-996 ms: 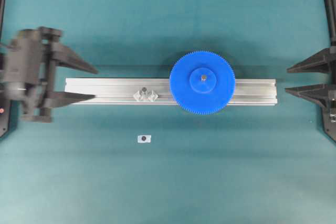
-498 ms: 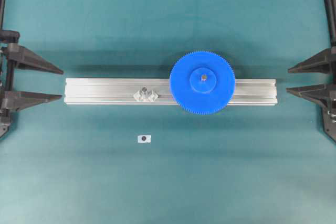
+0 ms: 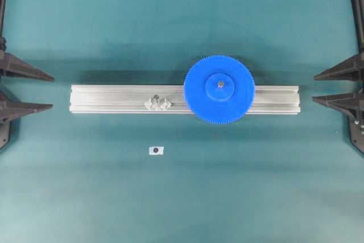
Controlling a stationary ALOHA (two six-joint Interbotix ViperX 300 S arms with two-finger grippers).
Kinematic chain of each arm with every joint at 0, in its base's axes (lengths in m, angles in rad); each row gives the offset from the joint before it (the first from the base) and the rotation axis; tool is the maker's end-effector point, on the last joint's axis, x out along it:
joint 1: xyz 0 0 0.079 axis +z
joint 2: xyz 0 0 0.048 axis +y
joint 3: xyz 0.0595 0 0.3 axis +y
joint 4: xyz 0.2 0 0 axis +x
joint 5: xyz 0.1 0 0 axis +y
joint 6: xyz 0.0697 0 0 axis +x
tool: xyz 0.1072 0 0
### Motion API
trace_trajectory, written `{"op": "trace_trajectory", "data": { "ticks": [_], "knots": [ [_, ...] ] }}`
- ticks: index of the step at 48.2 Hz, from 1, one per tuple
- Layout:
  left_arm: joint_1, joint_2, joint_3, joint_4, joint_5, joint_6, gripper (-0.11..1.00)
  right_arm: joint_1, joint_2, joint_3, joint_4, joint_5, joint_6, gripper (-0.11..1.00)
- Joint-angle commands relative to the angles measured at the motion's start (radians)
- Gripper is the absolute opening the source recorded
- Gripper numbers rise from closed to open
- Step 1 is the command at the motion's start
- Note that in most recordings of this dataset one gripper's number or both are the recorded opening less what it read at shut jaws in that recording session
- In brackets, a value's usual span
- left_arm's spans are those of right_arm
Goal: Insert the large gear onto the shaft.
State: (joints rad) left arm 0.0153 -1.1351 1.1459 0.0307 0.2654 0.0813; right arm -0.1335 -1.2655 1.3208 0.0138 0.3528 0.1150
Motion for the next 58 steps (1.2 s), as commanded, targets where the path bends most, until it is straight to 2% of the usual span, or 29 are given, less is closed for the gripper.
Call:
{"op": "trace_trajectory", "data": {
  "ticks": [1,15,58],
  "knots": [
    [-0.003,0.003,-0.003,0.003,-0.008,0.002,0.6,-0.002,0.008,-0.002,0.0,-0.028,0.012,0.62],
    [-0.002,-0.029,0.015,0.003,-0.003,0.0,0.6,-0.002,-0.005,0.034,0.0,-0.137,0.011,0.62],
    [-0.002,-0.083,0.072,0.003,-0.003,-0.009,0.6,-0.002,-0.021,0.083,0.003,-0.193,0.012,0.63]
  ]
}}
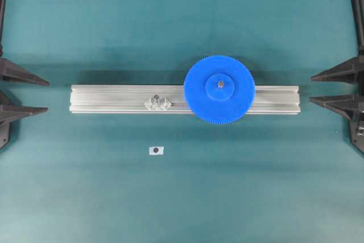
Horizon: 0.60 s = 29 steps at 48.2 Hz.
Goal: Insert the large gear onto the shaft.
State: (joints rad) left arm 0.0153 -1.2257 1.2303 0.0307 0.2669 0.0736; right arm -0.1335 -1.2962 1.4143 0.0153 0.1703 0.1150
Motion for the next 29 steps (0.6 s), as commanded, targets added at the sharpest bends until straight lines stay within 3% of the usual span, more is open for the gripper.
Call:
{"op": "trace_trajectory", "data": {
  "ticks": [1,11,23,29],
  "knots": [
    [-0.002,0.008,-0.011,0.003,-0.005,-0.002,0.6,-0.002,0.009,-0.009,0.0,-0.012,0.012,0.63],
    [-0.002,0.002,0.011,0.003,-0.012,-0.006,0.6,-0.002,0.008,0.011,0.0,-0.034,0.011,0.63],
    [-0.002,-0.017,0.063,0.003,-0.051,-0.071,0.6,-0.002,0.005,0.069,0.0,-0.083,0.009,0.63],
    [-0.003,-0.018,0.087,0.003,-0.055,-0.058,0.61,-0.002,0.003,0.08,0.0,-0.087,0.011,0.63]
  ]
}}
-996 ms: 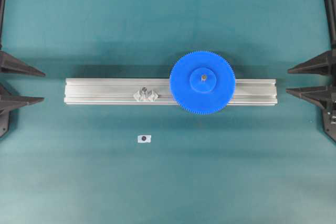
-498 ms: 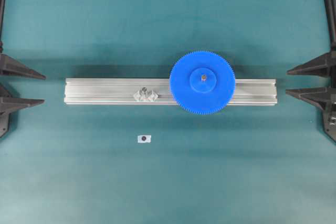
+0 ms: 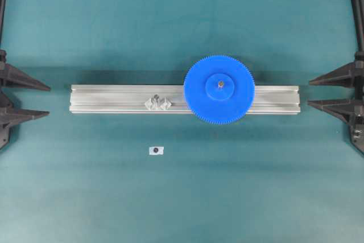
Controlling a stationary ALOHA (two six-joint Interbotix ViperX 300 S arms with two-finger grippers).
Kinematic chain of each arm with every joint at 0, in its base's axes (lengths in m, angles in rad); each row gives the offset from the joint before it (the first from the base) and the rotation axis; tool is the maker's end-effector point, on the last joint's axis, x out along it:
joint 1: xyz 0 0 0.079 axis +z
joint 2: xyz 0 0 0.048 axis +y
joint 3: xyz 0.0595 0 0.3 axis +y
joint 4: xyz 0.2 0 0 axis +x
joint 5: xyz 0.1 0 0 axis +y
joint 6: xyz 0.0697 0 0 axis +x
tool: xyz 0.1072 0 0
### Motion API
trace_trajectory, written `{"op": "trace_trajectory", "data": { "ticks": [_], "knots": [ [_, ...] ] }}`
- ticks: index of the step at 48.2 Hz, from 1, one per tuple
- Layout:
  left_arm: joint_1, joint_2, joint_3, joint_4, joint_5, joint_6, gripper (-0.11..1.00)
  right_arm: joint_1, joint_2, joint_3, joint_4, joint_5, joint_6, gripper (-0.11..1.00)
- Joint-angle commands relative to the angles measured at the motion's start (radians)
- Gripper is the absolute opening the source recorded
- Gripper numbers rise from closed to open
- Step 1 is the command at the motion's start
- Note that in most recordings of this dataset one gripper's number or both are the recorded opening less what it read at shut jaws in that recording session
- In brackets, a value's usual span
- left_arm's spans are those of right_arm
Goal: Insert the large gear onto the shaft.
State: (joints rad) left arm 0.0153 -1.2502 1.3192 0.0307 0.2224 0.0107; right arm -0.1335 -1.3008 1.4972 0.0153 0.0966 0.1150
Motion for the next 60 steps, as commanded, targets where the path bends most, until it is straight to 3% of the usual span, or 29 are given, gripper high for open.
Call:
{"op": "trace_trajectory", "data": {
  "ticks": [1,15,23,40,52,60],
  "knots": [
    [-0.003,0.005,0.005,0.003,-0.009,0.008,0.61,-0.002,0.008,-0.003,0.0,-0.014,0.011,0.63],
    [-0.003,-0.006,0.078,0.003,-0.084,0.067,0.61,-0.002,0.008,0.009,-0.003,-0.026,0.008,0.63],
    [-0.002,-0.017,0.109,0.003,-0.178,0.066,0.61,-0.002,0.008,0.051,-0.005,-0.084,0.008,0.63],
    [-0.003,-0.017,0.195,0.003,-0.222,0.069,0.61,-0.002,0.008,0.114,-0.003,-0.181,0.009,0.63],
    [-0.003,-0.014,0.268,0.003,-0.337,0.06,0.61,-0.002,0.006,0.117,-0.005,-0.179,0.009,0.63],
    [-0.002,-0.014,0.267,0.003,-0.339,0.06,0.61,-0.002,0.006,0.117,-0.005,-0.179,0.008,0.63]
  ]
}}
